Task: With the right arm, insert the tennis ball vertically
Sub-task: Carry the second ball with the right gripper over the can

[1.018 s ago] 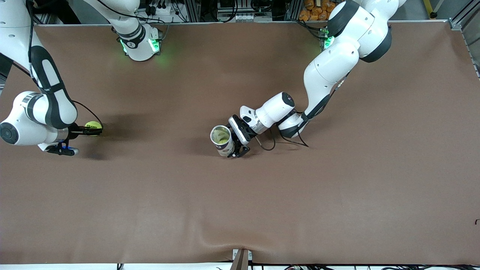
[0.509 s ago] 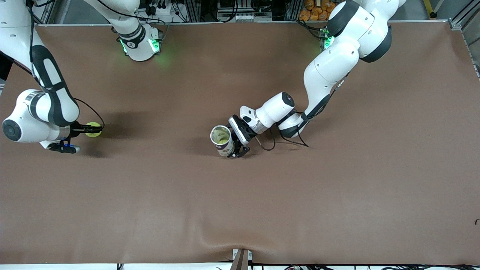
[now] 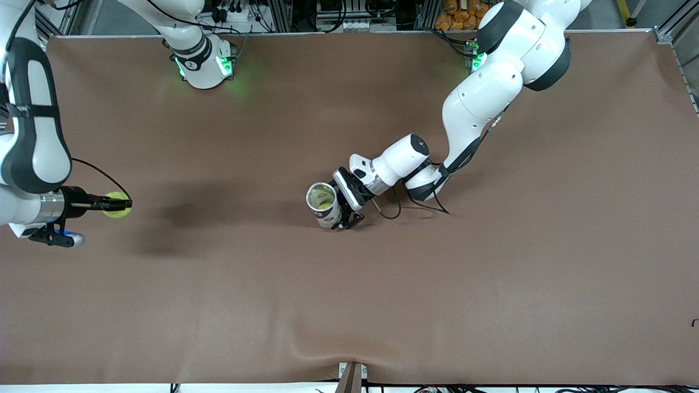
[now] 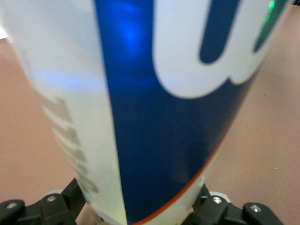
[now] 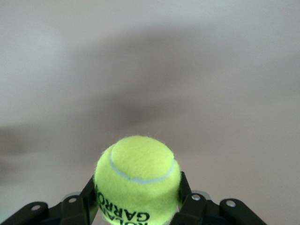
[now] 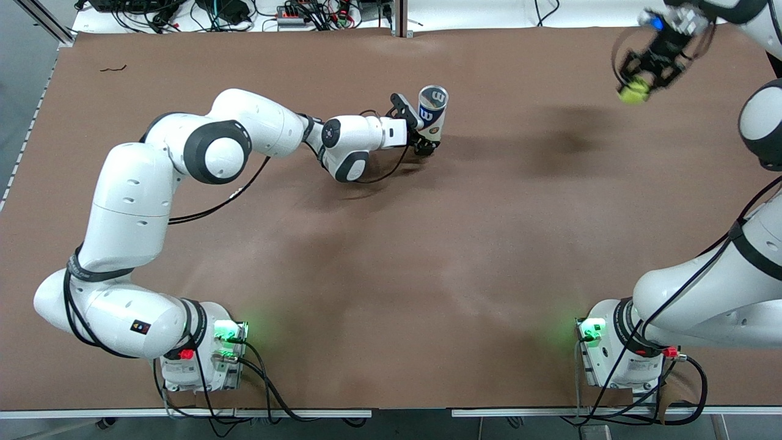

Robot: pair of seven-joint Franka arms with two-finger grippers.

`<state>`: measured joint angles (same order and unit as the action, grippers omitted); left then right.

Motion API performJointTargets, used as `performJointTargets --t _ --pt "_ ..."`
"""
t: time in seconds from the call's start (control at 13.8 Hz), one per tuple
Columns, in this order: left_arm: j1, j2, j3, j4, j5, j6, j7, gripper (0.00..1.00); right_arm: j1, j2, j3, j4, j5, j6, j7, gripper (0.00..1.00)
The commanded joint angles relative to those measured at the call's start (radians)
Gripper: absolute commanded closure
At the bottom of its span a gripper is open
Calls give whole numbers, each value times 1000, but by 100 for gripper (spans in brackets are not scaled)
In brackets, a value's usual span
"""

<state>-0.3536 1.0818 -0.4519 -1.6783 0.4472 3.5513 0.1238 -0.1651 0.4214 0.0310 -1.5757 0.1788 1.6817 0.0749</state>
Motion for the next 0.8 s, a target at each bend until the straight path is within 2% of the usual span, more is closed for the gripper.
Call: performJointTargets --t 0.0,0.15,0.44,0.73 --pt "1 3 -4 8 4 6 5 8 131 17 -5 129 114 -39 298 100" --pt "-1 4 -4 8 2 4 5 8 244 17 -5 164 191 -33 551 100" --pt "-2 6 -4 8 1 4 5 8 424 56 0 299 205 -14 947 100" --pt "-2 6 -4 8 -1 4 5 8 562 95 7 329 255 163 1170 100"
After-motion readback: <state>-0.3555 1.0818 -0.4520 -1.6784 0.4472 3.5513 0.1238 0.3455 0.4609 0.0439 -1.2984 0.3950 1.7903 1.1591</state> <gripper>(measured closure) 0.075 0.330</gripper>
